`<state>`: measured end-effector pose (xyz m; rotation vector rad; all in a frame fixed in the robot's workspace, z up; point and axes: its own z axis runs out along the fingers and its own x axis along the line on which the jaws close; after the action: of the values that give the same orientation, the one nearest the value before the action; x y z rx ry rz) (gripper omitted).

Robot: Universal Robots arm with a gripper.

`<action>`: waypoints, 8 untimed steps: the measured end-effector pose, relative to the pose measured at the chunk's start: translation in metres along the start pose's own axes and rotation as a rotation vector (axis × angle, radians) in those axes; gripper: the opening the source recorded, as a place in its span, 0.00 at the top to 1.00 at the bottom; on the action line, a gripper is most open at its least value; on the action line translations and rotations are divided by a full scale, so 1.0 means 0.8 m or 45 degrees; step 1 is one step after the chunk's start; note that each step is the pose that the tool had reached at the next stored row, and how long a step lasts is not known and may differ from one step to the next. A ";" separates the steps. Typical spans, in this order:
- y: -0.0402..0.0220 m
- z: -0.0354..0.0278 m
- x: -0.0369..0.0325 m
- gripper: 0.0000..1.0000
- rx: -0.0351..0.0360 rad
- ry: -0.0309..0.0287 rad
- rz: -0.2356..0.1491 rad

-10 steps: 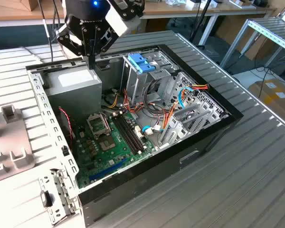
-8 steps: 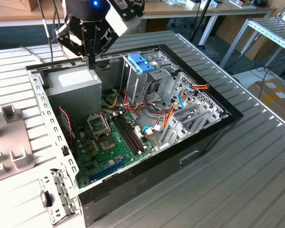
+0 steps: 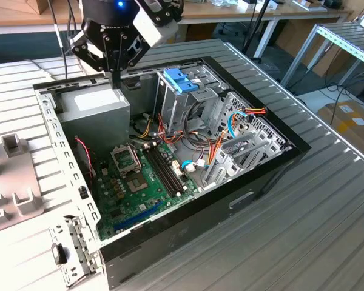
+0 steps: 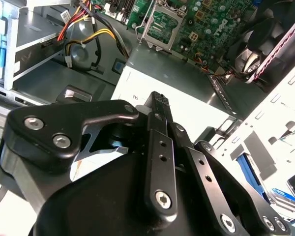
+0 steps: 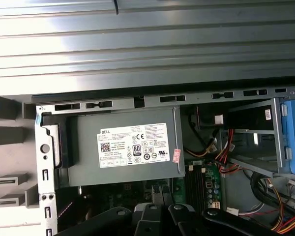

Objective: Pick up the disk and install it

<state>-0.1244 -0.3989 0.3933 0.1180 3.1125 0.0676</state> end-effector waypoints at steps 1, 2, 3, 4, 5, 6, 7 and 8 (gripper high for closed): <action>0.0000 0.0000 0.0004 0.89 0.0000 0.0000 0.000; -0.0001 0.0000 0.0009 0.89 0.0000 0.0000 0.000; -0.0001 0.0000 0.0013 0.89 0.0000 0.0000 0.000; -0.0001 0.0000 0.0019 0.89 0.0000 0.0000 0.000; -0.0002 -0.0001 0.0023 0.89 0.0000 0.0000 0.000; -0.0002 -0.0001 0.0026 0.89 0.0000 0.0000 0.000; -0.0002 -0.0001 0.0030 0.89 0.0000 0.0000 0.000; -0.0003 -0.0001 0.0036 0.89 0.0000 0.0000 0.000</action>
<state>-0.1272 -0.3989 0.3933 0.1180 3.1125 0.0676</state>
